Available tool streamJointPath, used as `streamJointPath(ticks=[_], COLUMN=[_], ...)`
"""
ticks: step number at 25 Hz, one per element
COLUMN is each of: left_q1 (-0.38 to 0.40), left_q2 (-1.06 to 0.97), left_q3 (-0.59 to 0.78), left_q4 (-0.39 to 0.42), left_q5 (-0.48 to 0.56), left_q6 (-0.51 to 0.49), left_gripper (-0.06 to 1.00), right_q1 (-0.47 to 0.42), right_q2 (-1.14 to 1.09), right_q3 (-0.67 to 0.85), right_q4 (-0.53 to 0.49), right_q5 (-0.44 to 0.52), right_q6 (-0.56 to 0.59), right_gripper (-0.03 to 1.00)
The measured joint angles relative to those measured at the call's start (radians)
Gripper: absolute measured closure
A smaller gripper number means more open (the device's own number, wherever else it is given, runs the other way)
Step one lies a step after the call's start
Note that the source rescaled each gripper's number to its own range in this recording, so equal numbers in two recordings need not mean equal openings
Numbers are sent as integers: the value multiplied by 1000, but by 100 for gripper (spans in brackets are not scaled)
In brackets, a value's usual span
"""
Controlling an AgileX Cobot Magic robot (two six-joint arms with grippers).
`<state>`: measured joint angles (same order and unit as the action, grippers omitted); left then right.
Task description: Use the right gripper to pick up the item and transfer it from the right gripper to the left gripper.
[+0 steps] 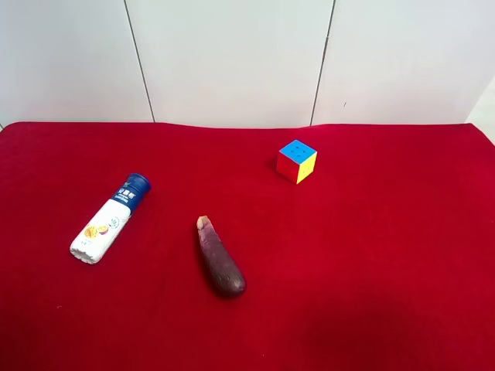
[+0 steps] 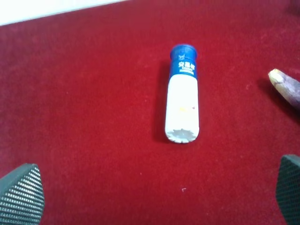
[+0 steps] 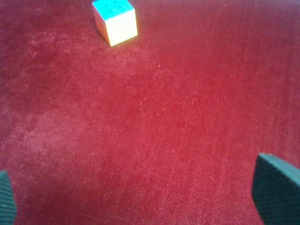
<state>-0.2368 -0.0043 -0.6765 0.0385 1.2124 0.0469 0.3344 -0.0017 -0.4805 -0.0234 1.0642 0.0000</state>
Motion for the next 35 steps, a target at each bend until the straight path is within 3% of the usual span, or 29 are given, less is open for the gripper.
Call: streamJointPath(ticks=[5,13,23,26,29,32,35], left_q1=[0,0,3,47,126,195,224], left_q2=[-1,-1,-2,-2,-2,-2,-2], left_q3=[88,164,165,165,165,165,165], left_q4=[-48,-59,-61,-61,-61,-61,-61], left_q5=[-23,-137,-143,-143,-143,-143,-143], left_q6=[6,3,3,3,3,3,3], left_gripper=[-5,-5,-5,-5,-5,-5,-5], right_q1=[0,0,0,0,-42,-140,-224], right_q2=[0,0,0,0,0,0,0], right_q3=[0,0,0,0,0,0,0], right_q4=[0,0,0,0,0,0,0], right_q5=[0,0,0,0,0,0,0], right_q6=[0,0,0,0,0,0,0], right_gripper=[-3,-3,-3,-3,-3,-3,-3])
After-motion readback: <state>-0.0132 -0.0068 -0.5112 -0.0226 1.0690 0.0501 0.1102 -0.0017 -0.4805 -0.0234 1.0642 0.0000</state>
